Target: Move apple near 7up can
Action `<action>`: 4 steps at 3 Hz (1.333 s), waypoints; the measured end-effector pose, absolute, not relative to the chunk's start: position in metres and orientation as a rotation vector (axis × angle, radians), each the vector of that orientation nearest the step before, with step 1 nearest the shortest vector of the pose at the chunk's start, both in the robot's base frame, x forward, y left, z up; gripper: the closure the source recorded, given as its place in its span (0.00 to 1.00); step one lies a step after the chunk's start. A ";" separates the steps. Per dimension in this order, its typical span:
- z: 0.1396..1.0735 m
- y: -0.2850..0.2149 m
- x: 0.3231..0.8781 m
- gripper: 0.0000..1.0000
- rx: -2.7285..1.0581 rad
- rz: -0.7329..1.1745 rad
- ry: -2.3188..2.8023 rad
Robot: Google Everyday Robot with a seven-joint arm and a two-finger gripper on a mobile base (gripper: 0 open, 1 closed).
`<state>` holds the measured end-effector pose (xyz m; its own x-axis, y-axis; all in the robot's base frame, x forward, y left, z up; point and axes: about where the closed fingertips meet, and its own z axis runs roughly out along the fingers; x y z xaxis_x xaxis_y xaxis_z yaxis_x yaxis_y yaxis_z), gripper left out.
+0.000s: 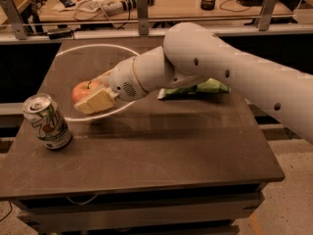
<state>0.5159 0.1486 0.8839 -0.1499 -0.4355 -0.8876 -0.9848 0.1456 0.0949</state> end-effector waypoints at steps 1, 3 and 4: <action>0.876 0.152 0.502 1.00 -1.381 0.956 1.708; 0.862 0.160 0.471 1.00 -1.331 0.978 1.738; 0.860 0.162 0.465 1.00 -1.330 0.980 1.740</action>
Offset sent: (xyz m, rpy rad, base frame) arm -0.0405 0.0046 -0.0197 -0.0077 0.0401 -0.0332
